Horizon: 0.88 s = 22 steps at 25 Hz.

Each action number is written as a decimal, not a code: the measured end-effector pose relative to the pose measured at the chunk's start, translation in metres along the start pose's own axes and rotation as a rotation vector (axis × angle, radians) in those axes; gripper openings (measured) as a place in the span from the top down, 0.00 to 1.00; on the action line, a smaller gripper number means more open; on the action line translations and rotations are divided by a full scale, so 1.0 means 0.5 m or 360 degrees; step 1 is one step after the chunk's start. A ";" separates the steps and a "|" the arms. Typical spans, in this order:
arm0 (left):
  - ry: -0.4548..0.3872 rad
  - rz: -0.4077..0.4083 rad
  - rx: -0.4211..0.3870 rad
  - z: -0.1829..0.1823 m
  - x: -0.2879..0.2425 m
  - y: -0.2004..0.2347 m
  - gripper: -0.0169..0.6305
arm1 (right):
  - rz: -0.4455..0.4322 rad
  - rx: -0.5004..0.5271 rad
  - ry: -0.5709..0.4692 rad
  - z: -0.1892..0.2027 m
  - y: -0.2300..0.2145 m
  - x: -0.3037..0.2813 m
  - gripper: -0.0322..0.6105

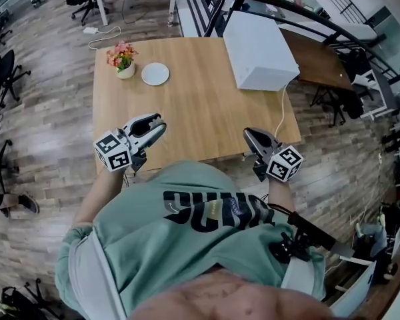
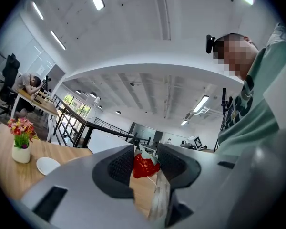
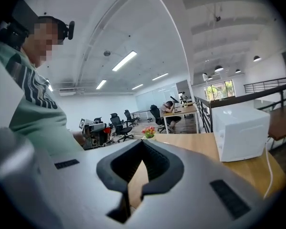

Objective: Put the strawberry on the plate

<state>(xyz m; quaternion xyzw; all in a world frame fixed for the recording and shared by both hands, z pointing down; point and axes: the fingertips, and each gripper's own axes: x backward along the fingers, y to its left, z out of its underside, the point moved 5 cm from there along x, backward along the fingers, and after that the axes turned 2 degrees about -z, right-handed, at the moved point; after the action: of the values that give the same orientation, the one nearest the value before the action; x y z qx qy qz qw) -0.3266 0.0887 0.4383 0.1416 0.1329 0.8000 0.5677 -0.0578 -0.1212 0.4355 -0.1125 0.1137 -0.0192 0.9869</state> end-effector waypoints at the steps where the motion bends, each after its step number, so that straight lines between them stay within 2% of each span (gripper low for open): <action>1: -0.0011 -0.0006 0.0009 -0.005 0.008 0.016 0.73 | 0.0000 0.0008 0.0019 -0.006 0.001 -0.016 0.94; 7: -0.0085 -0.0063 0.0057 0.006 0.033 0.066 0.73 | -0.0035 0.0042 0.0075 -0.030 -0.029 -0.074 0.94; 12: -0.0090 -0.0182 0.0052 0.001 0.007 0.084 0.73 | -0.0172 0.0056 0.0081 -0.044 -0.094 -0.120 0.94; 17: -0.0077 -0.0365 -0.0040 -0.006 -0.097 0.087 0.73 | -0.0382 0.0086 0.0053 -0.050 -0.232 -0.141 0.94; 19: -0.0118 -0.0456 -0.0027 -0.007 -0.147 0.084 0.73 | -0.0469 0.0110 0.0047 -0.049 -0.293 -0.146 0.94; 22: -0.0170 -0.0506 0.0009 0.004 -0.250 0.060 0.73 | -0.0568 0.0152 0.0034 -0.060 -0.396 -0.129 0.94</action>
<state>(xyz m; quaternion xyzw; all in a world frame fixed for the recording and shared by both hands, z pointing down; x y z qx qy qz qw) -0.3123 -0.0390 0.4420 0.1628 0.1254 0.6911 0.6930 -0.1297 -0.3163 0.4661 -0.0838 0.1014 -0.2006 0.9708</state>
